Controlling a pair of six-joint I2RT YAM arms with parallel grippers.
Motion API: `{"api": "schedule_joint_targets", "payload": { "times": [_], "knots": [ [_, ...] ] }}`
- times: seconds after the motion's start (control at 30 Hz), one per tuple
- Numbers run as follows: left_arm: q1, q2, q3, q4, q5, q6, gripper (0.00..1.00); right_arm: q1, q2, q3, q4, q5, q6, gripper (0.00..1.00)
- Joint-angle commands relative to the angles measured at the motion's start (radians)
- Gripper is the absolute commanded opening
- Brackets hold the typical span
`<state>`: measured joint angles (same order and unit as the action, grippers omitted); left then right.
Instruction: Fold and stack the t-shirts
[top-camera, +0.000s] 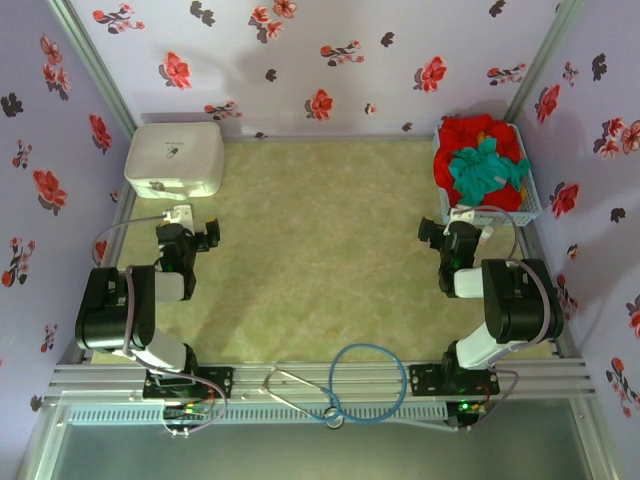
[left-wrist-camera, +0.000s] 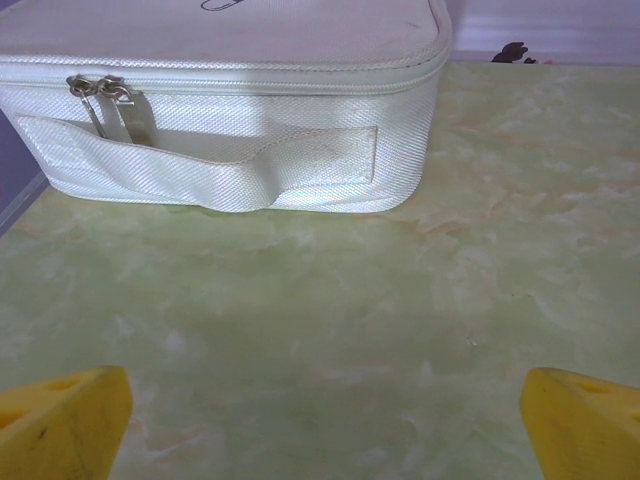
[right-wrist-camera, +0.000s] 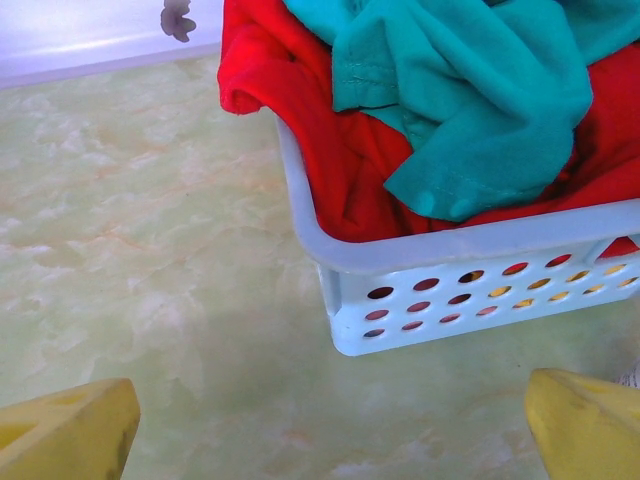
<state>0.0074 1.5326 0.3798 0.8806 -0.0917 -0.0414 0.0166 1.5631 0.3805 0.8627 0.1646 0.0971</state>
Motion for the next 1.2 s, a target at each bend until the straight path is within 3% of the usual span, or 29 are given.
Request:
{"api": "schedule_joint_targets", "payload": {
  "times": [0.0, 0.23, 0.4, 0.5, 0.6, 0.73, 0.83, 0.9, 1.07, 1.17],
  "knots": [
    [0.003, 0.011, 0.018, -0.002, 0.013, 0.028, 1.00, -0.006, -0.004, 0.010, 0.016, 0.026, 0.003, 0.99],
    [-0.002, 0.009, 0.010, 0.007, 0.053, 0.049, 1.00, 0.001, -0.035, 0.024, -0.031, 0.035, -0.002, 0.99],
    [-0.065, -0.062, 0.008, -0.032, -0.078, 0.084, 1.00, 0.005, -0.180, 0.175, -0.450, 0.150, 0.082, 0.99],
    [-0.104, -0.158, 0.094, -0.274, -0.187, 0.065, 1.00, 0.006, -0.226, 0.206, -0.529, 0.127, 0.108, 0.99],
    [-0.117, -0.214, 0.200, -0.524, -0.214, -0.058, 1.00, 0.006, -0.268, 0.241, -0.605, 0.208, 0.200, 0.99],
    [-0.143, -0.261, 0.320, -0.785, -0.199, -0.183, 0.91, 0.005, -0.233, 0.430, -0.908, 0.298, 0.292, 0.99],
    [-0.154, -0.264, 0.409, -0.947, -0.180, -0.261, 0.90, -0.008, -0.169, 0.603, -1.159, 0.366, 0.444, 0.99],
    [-0.156, -0.256, 0.459, -1.028, -0.139, -0.291, 0.92, -0.021, -0.121, 0.708, -1.273, 0.320, 0.477, 0.99],
    [-0.180, -0.262, 0.530, -1.206, -0.078, -0.314, 0.94, -0.066, -0.058, 0.862, -1.348, 0.193, 0.491, 0.99],
    [-0.183, -0.275, 0.529, -1.253, -0.017, -0.331, 0.89, -0.122, -0.011, 0.941, -1.361, 0.085, 0.519, 0.98]
  ]
}}
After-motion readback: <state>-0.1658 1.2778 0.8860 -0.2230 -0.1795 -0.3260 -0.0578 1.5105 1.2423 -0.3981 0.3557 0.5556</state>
